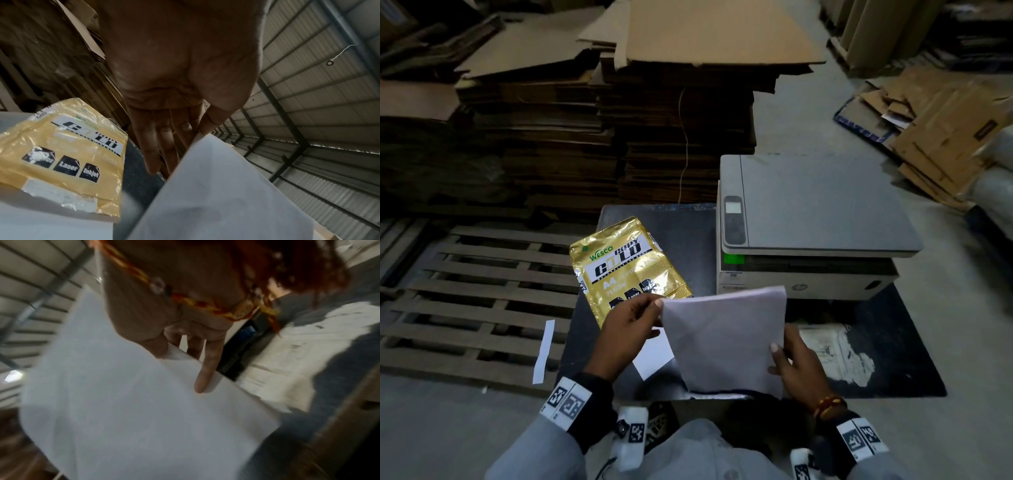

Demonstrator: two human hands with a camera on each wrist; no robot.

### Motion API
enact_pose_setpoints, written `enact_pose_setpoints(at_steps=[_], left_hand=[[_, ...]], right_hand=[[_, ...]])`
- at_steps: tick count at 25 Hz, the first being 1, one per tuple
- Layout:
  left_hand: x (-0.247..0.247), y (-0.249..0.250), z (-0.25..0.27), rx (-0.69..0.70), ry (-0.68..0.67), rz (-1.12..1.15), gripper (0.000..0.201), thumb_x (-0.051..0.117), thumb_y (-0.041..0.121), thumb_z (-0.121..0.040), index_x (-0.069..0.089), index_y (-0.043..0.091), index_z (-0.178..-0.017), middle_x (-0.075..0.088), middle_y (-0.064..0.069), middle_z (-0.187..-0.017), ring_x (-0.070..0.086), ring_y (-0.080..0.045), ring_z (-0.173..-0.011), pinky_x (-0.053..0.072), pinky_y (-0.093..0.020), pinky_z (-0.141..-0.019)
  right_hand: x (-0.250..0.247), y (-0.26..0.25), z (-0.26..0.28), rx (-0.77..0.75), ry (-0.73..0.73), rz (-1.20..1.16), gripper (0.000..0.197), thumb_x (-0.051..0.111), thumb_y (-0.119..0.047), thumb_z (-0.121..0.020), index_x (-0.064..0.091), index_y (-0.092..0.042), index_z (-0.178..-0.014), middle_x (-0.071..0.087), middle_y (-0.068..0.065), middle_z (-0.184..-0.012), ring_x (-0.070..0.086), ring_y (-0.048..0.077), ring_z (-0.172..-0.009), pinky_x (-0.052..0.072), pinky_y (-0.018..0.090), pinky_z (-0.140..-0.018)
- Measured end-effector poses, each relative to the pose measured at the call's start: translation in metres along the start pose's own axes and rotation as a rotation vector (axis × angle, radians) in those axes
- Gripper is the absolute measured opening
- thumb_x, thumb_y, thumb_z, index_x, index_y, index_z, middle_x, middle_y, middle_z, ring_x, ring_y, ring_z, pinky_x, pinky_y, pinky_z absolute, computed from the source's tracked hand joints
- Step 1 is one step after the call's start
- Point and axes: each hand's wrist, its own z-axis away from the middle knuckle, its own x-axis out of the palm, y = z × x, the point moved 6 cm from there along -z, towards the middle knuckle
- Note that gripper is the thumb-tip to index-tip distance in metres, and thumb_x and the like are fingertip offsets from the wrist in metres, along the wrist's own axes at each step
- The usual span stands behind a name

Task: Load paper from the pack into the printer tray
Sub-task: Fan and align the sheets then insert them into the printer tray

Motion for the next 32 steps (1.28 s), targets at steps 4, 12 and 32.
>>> enact_pose_setpoints(at_steps=[4, 12, 32], left_hand=[[-0.017, -0.001, -0.006, 0.02, 0.011, -0.044, 0.018, 0.058, 0.017, -0.105, 0.074, 0.024, -0.107, 0.08, 0.001, -0.106, 0.078, -0.014, -0.091, 0.063, -0.046, -0.092], [0.03, 0.045, 0.001, 0.428, -0.341, -0.51, 0.059, 0.069, 0.058, -0.091, 0.052, 0.034, -0.143, 0.062, 0.022, -0.135, 0.058, 0.006, -0.123, 0.049, -0.017, -0.103], [0.0, -0.017, 0.0, -0.017, -0.066, 0.412, 0.032, 0.063, 0.01, -0.098, 0.065, 0.013, -0.13, 0.078, -0.011, -0.124, 0.074, -0.032, -0.114, 0.063, -0.048, -0.094]], right_hand=[[-0.013, -0.024, -0.001, -0.102, -0.035, 0.167, 0.029, 0.049, -0.029, -0.101, 0.05, -0.051, -0.121, 0.07, -0.015, -0.111, 0.07, 0.012, -0.098, 0.064, 0.042, -0.081], [-0.012, -0.074, 0.003, -0.237, -0.127, 0.615, 0.03, 0.047, -0.033, -0.096, 0.043, -0.046, -0.123, 0.071, -0.003, -0.102, 0.067, 0.024, -0.093, 0.054, 0.041, -0.073], [-0.038, -0.021, 0.0, 0.089, 0.048, -0.477, 0.033, 0.059, -0.016, -0.099, 0.062, -0.031, -0.128, 0.074, -0.003, -0.116, 0.07, 0.02, -0.105, 0.061, 0.026, -0.065]])
